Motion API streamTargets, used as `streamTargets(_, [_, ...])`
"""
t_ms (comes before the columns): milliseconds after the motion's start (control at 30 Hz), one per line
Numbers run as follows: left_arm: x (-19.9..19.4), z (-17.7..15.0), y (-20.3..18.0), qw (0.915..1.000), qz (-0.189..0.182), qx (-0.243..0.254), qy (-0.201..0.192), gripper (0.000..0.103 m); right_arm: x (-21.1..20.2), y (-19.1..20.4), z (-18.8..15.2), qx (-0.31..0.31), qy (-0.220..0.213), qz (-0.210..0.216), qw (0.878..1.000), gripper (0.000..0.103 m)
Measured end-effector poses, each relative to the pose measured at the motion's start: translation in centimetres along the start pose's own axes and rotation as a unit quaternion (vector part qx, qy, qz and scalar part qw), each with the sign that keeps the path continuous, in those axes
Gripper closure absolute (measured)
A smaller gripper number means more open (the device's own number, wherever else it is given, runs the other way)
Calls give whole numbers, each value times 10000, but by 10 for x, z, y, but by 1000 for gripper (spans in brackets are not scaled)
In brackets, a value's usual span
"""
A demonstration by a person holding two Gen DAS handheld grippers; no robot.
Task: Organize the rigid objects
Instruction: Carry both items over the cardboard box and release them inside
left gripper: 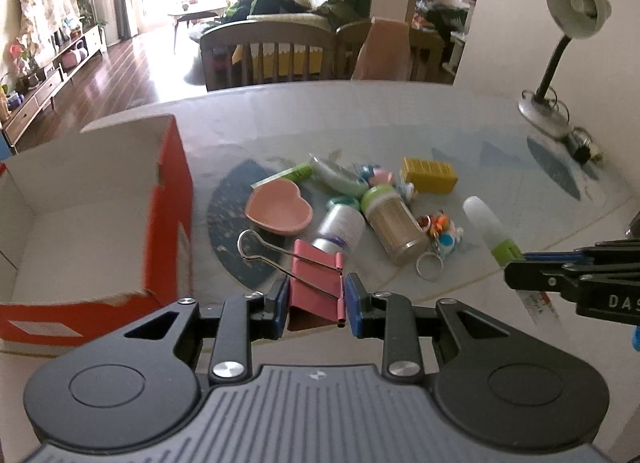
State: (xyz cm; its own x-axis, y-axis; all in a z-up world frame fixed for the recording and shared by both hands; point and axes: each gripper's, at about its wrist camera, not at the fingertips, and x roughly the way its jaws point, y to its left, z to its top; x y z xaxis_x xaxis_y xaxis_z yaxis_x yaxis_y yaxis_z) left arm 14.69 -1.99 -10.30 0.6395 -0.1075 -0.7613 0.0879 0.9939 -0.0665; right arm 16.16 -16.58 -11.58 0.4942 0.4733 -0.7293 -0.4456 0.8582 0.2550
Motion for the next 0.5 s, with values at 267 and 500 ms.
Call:
streamTargets(267, [-23,17,47,9998,-162,-48,-146,75,7,64,34,-167,-188,138,9996,86])
streamTargets(500, [-45,31,97,9991,-123,-22,-398,75,33,118,61,-272,-215,302,9989,86])
